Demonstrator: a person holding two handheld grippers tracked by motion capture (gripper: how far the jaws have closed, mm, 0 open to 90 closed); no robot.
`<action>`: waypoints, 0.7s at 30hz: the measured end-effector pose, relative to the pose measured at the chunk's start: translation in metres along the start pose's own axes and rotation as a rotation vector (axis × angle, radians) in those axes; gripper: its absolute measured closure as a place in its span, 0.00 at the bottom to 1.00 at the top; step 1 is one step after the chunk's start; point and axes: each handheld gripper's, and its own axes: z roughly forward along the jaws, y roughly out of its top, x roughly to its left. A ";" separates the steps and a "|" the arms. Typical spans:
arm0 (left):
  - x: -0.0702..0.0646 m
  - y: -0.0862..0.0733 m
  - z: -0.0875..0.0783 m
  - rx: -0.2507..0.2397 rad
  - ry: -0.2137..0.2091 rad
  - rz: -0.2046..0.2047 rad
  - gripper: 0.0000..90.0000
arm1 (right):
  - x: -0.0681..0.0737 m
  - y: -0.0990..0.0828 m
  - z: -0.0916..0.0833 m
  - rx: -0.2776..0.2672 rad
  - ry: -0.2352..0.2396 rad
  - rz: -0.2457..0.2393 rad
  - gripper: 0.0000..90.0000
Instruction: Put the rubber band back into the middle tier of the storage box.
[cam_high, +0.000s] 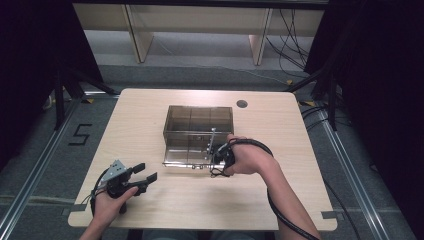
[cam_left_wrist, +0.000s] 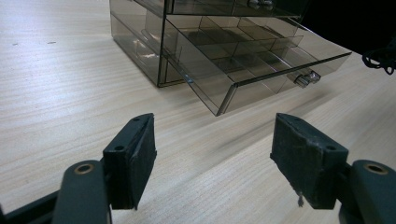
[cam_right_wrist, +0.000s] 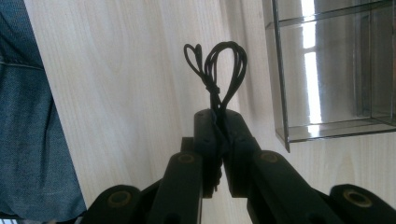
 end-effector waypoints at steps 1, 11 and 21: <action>0.000 0.000 0.000 0.000 0.000 -0.001 0.33 | -0.001 0.000 -0.001 0.000 -0.001 0.000 0.95; 0.000 0.000 0.000 0.000 0.000 0.001 0.33 | -0.003 0.002 -0.002 0.001 0.002 0.001 0.95; 0.000 0.000 0.000 0.002 -0.001 0.000 0.33 | -0.008 0.004 -0.006 -0.001 -0.002 0.005 0.95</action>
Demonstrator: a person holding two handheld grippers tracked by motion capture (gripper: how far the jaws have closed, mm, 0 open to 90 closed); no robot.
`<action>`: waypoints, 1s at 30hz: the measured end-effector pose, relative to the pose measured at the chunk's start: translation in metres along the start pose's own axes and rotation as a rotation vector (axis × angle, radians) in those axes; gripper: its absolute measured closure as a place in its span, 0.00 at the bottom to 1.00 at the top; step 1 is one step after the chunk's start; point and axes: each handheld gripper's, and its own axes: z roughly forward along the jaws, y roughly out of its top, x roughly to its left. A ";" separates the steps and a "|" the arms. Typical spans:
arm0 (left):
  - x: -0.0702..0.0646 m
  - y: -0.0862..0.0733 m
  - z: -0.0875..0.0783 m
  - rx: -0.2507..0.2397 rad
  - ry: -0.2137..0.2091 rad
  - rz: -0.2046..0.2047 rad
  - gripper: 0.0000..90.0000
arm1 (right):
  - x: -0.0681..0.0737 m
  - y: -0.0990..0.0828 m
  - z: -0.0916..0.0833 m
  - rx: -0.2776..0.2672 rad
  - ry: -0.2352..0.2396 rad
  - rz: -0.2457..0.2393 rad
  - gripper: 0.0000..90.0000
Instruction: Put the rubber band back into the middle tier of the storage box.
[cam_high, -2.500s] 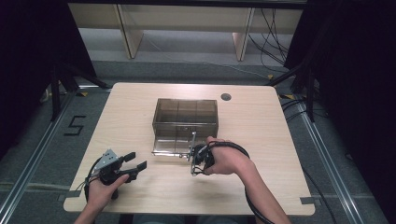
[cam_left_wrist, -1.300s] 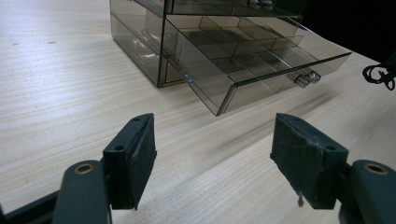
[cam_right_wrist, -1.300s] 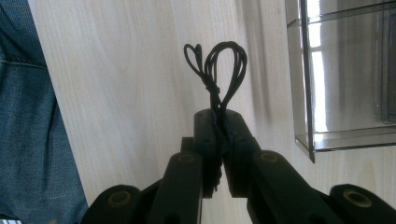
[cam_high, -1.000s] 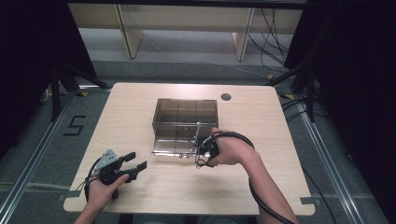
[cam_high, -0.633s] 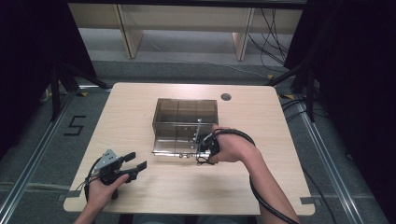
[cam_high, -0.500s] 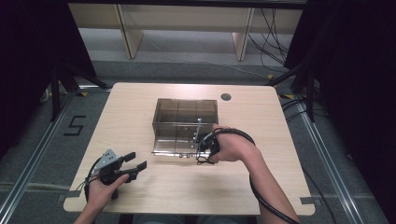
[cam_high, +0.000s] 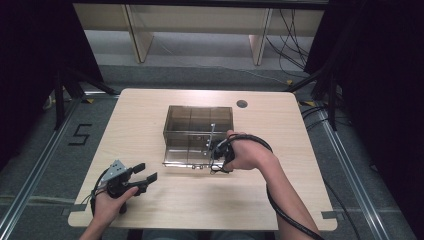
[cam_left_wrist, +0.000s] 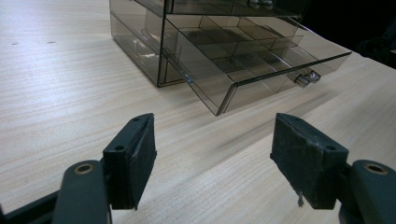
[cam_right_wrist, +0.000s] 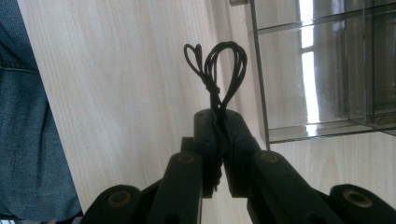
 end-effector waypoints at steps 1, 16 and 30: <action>0.000 0.000 0.000 0.000 0.000 0.000 0.33 | 0.000 0.000 0.000 0.001 -0.001 0.002 0.95; 0.000 0.000 0.000 0.001 -0.001 -0.001 0.33 | -0.010 0.000 -0.005 -0.010 -0.008 -0.004 0.95; 0.000 0.000 0.000 -0.001 -0.005 -0.003 0.33 | -0.018 0.002 -0.005 -0.039 -0.025 0.000 0.96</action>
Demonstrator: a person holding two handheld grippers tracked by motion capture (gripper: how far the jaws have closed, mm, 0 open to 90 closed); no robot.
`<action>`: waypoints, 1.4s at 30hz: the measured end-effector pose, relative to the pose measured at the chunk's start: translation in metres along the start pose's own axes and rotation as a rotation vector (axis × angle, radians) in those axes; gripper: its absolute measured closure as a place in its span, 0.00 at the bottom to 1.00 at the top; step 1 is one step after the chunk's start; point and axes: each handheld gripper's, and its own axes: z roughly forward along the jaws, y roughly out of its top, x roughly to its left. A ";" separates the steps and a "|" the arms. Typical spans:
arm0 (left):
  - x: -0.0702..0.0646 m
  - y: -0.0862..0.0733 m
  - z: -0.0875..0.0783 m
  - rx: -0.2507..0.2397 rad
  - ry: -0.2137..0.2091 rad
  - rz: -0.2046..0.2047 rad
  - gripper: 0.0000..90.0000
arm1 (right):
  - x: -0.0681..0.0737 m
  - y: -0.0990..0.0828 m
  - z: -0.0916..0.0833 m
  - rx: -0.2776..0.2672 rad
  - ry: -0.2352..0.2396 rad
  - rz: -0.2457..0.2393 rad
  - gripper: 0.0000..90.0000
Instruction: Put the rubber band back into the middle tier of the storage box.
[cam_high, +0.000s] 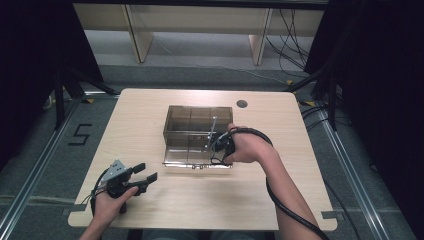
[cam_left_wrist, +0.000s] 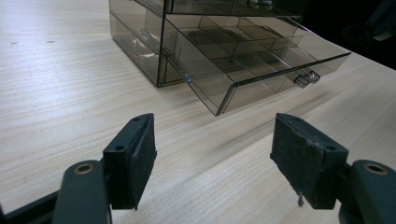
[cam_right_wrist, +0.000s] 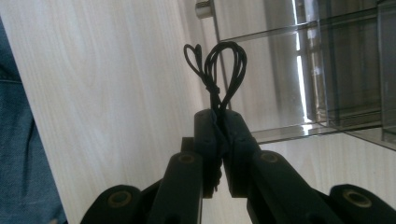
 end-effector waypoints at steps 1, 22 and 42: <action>0.000 0.000 0.000 0.000 0.000 0.000 0.33 | 0.000 0.000 0.000 0.007 0.004 0.009 0.96; 0.000 0.000 0.001 -0.006 -0.009 -0.006 0.34 | -0.018 0.003 0.003 -0.002 -0.013 0.035 0.95; 0.000 0.000 0.000 0.000 -0.001 -0.005 0.34 | -0.026 0.002 0.013 -0.011 0.005 0.084 0.95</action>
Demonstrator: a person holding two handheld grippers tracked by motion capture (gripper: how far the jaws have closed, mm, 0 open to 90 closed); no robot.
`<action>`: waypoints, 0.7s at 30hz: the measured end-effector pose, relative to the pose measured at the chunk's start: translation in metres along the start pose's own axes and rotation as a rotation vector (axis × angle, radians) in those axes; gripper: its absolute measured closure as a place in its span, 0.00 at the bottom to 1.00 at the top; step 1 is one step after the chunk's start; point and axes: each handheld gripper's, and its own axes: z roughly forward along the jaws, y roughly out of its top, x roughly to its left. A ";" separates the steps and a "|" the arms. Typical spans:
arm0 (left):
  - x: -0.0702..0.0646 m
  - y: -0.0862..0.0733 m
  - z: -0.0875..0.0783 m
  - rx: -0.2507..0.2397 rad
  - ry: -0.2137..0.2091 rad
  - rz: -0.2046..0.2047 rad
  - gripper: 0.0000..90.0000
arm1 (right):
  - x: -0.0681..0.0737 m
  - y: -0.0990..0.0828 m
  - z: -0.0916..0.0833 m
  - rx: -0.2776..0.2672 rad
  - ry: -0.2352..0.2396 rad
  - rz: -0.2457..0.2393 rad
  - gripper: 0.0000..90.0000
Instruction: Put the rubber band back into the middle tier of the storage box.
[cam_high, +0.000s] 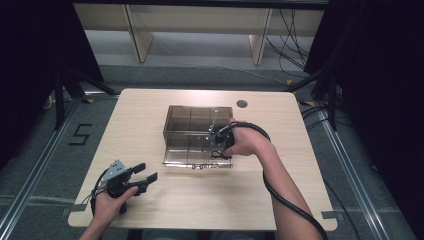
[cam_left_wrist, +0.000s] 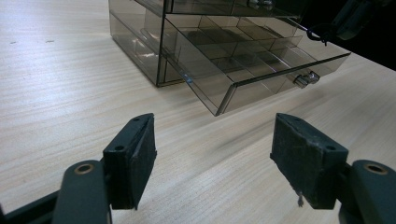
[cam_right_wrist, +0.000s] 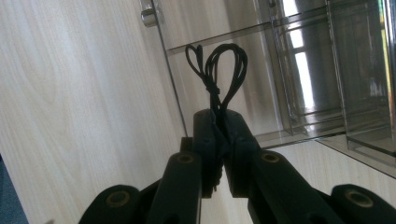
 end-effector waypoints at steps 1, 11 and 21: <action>0.000 0.000 0.000 -0.004 -0.005 -0.001 0.34 | -0.002 0.000 0.000 0.005 -0.007 -0.022 0.95; 0.000 0.000 0.000 -0.001 -0.001 0.000 0.34 | -0.003 0.002 0.006 0.008 0.004 -0.026 0.95; 0.000 0.000 0.000 -0.001 0.001 -0.001 0.33 | -0.004 0.002 0.012 0.018 0.010 -0.006 0.95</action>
